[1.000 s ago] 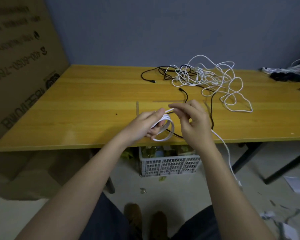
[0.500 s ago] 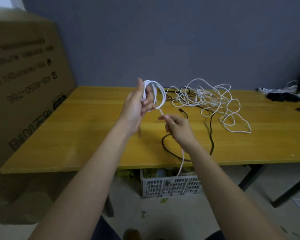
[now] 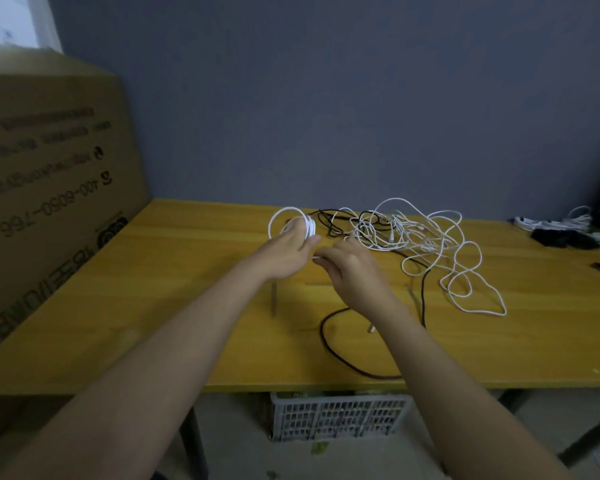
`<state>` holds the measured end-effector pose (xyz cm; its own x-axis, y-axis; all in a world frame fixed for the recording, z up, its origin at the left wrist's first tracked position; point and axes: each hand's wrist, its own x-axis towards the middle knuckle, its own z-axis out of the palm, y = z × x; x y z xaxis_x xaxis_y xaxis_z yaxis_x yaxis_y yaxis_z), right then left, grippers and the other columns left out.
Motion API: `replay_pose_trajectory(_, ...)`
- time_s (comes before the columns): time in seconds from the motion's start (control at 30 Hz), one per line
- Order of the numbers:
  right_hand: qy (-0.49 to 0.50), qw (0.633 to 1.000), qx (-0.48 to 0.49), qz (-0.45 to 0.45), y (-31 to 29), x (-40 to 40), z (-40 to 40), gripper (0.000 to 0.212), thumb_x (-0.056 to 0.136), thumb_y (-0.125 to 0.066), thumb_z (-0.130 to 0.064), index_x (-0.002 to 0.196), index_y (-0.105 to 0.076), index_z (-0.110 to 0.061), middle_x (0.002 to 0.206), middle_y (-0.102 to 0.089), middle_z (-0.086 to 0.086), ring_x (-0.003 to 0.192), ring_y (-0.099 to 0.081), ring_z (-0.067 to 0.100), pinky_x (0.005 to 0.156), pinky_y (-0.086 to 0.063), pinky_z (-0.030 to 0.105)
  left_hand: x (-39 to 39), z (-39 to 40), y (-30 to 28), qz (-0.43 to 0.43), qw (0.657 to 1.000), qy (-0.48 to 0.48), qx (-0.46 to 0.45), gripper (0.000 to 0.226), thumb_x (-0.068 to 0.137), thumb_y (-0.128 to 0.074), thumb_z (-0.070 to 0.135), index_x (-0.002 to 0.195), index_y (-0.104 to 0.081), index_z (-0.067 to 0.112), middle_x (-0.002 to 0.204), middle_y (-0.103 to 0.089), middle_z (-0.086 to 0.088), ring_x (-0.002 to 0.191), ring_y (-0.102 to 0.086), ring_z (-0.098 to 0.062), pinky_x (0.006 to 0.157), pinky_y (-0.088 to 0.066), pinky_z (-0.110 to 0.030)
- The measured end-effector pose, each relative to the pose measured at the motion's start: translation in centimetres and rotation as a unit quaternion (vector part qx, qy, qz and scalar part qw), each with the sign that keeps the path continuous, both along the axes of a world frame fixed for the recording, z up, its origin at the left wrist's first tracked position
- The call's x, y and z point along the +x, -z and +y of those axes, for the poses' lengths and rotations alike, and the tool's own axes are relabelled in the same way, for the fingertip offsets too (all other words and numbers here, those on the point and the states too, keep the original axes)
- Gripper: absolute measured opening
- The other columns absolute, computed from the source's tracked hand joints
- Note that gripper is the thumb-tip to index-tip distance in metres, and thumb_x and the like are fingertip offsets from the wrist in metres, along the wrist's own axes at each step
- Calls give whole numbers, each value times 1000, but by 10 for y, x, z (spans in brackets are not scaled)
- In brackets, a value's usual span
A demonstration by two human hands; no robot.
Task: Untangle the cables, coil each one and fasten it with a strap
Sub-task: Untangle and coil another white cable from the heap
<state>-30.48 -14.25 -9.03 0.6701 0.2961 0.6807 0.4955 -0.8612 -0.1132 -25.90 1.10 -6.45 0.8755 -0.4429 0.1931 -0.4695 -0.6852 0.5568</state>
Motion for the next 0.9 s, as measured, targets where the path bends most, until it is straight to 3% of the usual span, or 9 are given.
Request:
replay_pose_trajectory(0.07, 5, 1000, 12, -2, -1, 8, -14, 26, 90, -54, -24, 90, -73, -6, 73, -62, 8, 72, -53, 31, 66, -46, 39, 0, 5, 5, 28, 999, 3, -17, 35, 102, -32, 42, 106, -42, 9, 104, -52, -4, 95, -51, -22, 79, -37, -33)
replay_pose_trajectory(0.2, 13, 997, 69, -17, -13, 13, -31, 25, 91, -54, -23, 95, -73, -8, 78, -63, 5, 76, -49, 24, 71, -31, 27, -6, 13, 6, 25, 997, 37, -57, 52, 98, -33, 54, 96, -52, 6, 79, -52, 0, 73, -49, -14, 71, -41, -32)
replay_pose_trajectory(0.3, 18, 989, 144, -15, -24, 17, -35, 19, 93, -57, -22, 97, -72, -11, 81, -63, -1, 80, -50, 17, 69, -30, 22, -12, 15, 1, 40, 986, 89, -134, 45, 101, -35, 42, 80, -51, 5, 57, -44, 9, 52, -37, -6, 62, -33, -22)
replay_pose_trajectory(0.43, -9, 938, 338, 71, -30, 23, -22, 13, 94, -59, -15, 98, -71, -13, 80, -64, -4, 75, -58, 8, 67, -42, 16, -20, 13, -13, 177, 914, 138, -338, 39, 102, -34, 32, 68, -40, 13, 44, -26, 12, 38, -21, -6, 50, -35, -22)
replay_pose_trajectory(0.5, -30, 920, 374, 114, -28, 26, -12, 14, 94, -58, -13, 100, -70, -13, 79, -65, -2, 70, -58, 8, 65, -43, 18, -22, 12, -18, 204, 879, 145, -407, 39, 99, -34, 35, 66, -37, 14, 41, -22, 10, 36, -17, -7, 47, -35, -23)
replay_pose_trajectory(0.63, -15, 958, 214, 188, -14, 27, -1, 23, 97, -52, -19, 84, -68, -29, 69, -64, -8, 59, -56, 13, 59, -49, 37, -15, 13, -20, 200, 849, 95, -479, 40, 99, -35, 39, 66, -38, 15, 40, -19, 10, 35, -15, -7, 47, -33, -24)
replay_pose_trajectory(0.73, 41, 978, 43, 199, -8, 20, 2, 23, 99, -47, -28, 84, -65, -22, 75, -64, -4, 68, -58, 18, 62, -49, 41, -9, 18, -19, 189, 851, 46, -488, 43, 102, -33, 39, 66, -38, 17, 41, -21, 10, 35, -17, -8, 53, -33, -26)
replay_pose_trajectory(0.8, 32, 980, 50, 192, -6, 15, 4, 22, 100, -46, -22, 97, -67, -18, 83, -65, -1, 75, -58, 20, 65, -48, 39, -9, 19, -19, 189, 857, 35, -478, 46, 100, -33, 47, 65, -37, 19, 42, -22, 9, 36, -17, -8, 56, -33, -28)
replay_pose_trajectory(0.9, 20, 946, 194, 258, -8, 12, -2, 22, 99, -43, -16, 102, -63, -25, 81, -62, -5, 73, -58, 22, 68, -49, 40, -12, 20, -23, 192, 876, 13, -443, 50, 90, -36, 60, 61, -31, 20, 43, -21, 7, 38, -18, -10, 57, -33, -28)
